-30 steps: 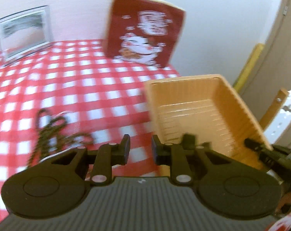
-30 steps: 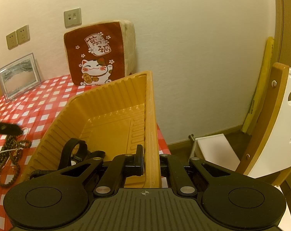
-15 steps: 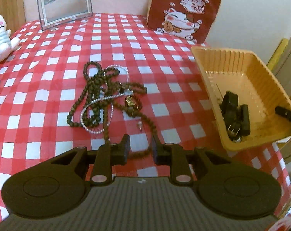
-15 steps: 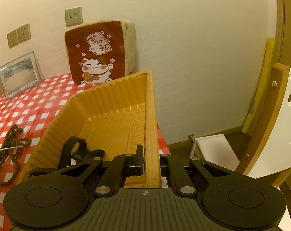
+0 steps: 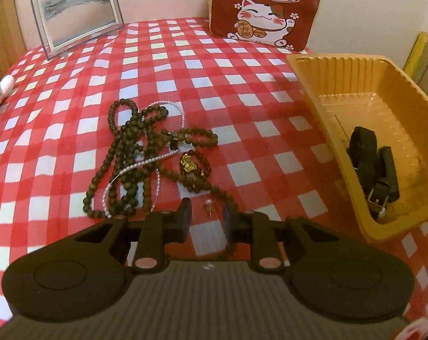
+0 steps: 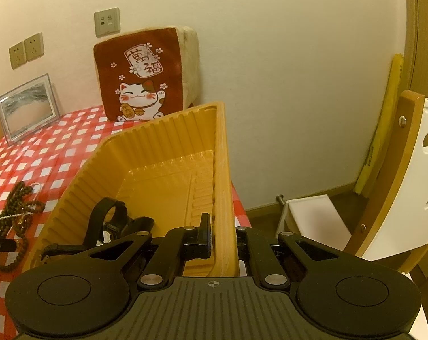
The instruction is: Organize jewelry
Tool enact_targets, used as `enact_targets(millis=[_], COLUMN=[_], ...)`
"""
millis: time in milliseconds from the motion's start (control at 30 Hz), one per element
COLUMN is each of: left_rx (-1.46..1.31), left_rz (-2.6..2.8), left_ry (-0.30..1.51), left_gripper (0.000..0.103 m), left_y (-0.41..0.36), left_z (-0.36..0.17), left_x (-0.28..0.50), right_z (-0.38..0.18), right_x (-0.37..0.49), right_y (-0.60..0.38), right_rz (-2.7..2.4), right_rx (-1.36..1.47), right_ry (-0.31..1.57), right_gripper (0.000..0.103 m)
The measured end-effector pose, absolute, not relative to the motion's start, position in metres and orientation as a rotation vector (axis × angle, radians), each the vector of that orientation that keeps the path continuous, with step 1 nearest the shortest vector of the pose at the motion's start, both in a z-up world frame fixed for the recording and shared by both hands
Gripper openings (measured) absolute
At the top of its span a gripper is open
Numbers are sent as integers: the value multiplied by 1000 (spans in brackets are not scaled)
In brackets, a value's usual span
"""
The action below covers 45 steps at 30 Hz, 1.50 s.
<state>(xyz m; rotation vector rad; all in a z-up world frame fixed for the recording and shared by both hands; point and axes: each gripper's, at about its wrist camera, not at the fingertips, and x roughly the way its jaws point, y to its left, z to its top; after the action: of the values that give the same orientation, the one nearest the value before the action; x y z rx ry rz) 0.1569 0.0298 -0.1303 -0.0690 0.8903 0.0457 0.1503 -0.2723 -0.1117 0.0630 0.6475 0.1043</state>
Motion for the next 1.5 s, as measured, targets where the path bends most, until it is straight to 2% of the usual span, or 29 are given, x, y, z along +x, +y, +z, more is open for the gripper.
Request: enact_targets(millis=[267, 367, 667, 933, 1167, 1500], left_rx=[-49, -31, -5, -56, -125, -131], left_rz=[46, 30, 16, -56, -210, -378], left_ry=[905, 902, 887, 804, 759, 761], left_gripper=[19, 8, 8, 8, 8, 8], left_y=[31, 28, 24, 11, -25, -80], left_z=[-139, -139, -133, -93, -64, -61], left_x=[167, 168, 164, 154, 156, 167], right_z=[-113, -113, -113, -113, -110, -107], right_x=[152, 152, 153, 153, 153, 151], right_y=[-273, -273, -273, -273, -271, -271], right_rz=[104, 104, 107, 108, 113, 124], right_rx=[68, 67, 67, 68, 62, 56], right_ry=[651, 650, 650, 649, 641, 630], right_gripper=[5, 5, 5, 5, 5, 6])
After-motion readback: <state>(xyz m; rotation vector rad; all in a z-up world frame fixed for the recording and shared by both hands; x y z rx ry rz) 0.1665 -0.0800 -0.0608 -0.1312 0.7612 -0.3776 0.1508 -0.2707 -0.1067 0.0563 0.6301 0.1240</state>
